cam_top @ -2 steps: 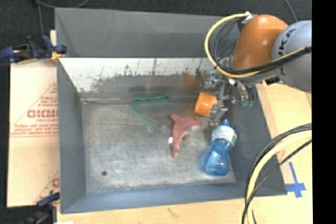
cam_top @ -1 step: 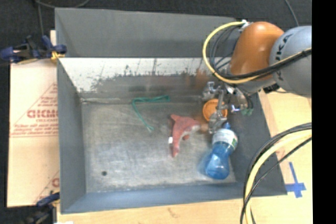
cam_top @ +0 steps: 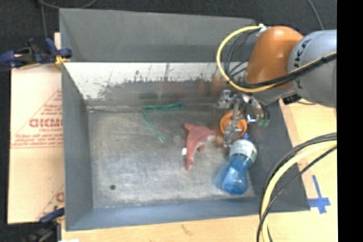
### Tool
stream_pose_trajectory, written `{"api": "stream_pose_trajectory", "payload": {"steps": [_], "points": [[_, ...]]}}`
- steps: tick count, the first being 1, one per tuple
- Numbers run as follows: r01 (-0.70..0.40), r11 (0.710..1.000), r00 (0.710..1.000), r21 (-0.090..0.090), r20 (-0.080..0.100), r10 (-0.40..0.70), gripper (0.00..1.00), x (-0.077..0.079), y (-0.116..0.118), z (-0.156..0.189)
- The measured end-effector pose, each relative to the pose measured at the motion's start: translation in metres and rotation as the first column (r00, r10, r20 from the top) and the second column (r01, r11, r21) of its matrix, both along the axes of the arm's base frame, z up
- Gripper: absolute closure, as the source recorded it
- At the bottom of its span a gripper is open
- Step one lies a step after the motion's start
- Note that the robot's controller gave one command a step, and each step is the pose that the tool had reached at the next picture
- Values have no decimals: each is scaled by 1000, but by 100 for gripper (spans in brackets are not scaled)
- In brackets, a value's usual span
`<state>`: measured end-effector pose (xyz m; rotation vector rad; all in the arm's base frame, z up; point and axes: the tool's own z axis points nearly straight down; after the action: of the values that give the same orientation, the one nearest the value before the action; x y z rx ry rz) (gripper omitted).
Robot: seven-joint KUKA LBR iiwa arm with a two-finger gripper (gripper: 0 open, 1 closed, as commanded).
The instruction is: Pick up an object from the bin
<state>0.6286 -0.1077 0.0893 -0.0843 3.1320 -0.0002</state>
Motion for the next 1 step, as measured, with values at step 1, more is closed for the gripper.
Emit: {"api": "stream_pose_trajectory", "payload": {"steps": [1], "points": [[60,998,998,1,0,-60,0,-13,7,-16]]}}
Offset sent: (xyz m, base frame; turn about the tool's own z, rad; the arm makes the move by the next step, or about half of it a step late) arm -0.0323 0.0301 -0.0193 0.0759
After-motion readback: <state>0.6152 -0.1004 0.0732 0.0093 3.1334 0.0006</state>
